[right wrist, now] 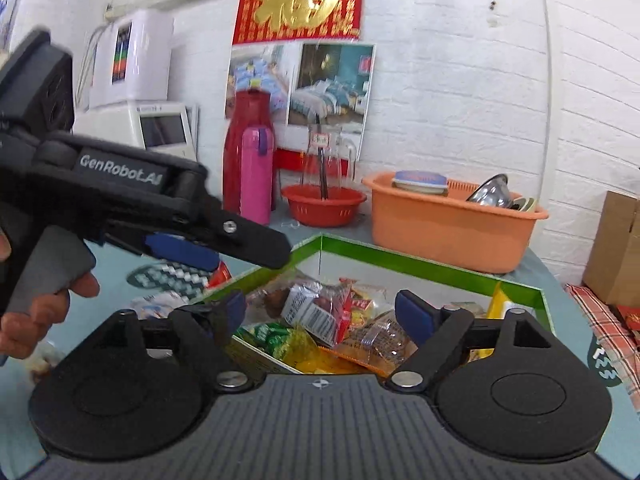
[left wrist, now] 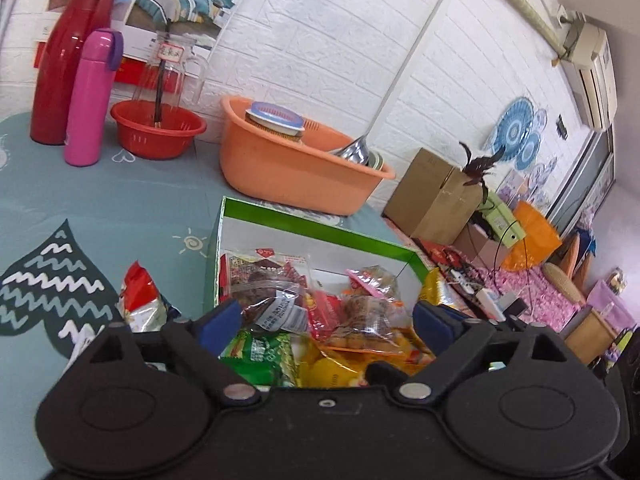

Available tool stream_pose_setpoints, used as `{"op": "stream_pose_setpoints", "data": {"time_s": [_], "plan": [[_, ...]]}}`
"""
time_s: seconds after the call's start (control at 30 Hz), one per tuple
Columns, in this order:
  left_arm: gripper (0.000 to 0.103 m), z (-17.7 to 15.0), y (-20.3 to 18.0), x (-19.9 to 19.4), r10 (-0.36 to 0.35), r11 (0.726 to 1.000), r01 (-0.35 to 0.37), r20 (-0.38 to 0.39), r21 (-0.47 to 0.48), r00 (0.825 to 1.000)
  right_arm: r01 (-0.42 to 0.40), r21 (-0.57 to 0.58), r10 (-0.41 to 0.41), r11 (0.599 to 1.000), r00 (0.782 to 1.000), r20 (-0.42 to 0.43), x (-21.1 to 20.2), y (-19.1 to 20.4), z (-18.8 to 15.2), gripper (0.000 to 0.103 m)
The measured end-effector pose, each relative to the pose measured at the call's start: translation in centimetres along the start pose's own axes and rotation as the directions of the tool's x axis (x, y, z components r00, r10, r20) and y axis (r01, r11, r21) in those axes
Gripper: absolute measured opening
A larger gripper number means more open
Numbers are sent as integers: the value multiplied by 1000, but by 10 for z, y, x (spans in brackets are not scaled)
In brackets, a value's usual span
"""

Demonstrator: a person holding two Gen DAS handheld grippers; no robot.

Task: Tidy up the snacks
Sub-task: 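Lift the red-edged bag into the green box and open the left tool, then grasp the small red packet with the left tool while the right tool grasps the blue-green bar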

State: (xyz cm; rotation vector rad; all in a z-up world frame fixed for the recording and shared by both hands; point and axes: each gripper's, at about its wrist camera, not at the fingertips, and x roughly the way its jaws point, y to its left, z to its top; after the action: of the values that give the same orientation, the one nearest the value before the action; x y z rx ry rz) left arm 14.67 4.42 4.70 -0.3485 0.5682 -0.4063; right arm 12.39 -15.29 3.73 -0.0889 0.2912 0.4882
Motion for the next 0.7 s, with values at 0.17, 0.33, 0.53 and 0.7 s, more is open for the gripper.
{"op": "stream_pose_setpoints", "data": {"time_s": [0.17, 0.33, 0.53, 0.7], "plan": [[103, -10, -16, -44, 7, 1000, -7, 45, 1, 999, -36, 74, 33, 997, 998, 48, -49, -6, 4, 103], [103, -42, -21, -78, -25, 1000, 24, 36, 6, 999, -6, 93, 0, 996, 998, 68, -89, -10, -7, 103], [103, -94, -24, -79, -53, 996, 58, -72, 73, 996, 48, 135, -45, 990, 999, -23, -108, -18, -39, 103], [103, -119, -17, -66, -50, 997, 58, -142, 53, 989, 110, 193, -85, 975, 988, -133, -109, -27, -69, 103]]}}
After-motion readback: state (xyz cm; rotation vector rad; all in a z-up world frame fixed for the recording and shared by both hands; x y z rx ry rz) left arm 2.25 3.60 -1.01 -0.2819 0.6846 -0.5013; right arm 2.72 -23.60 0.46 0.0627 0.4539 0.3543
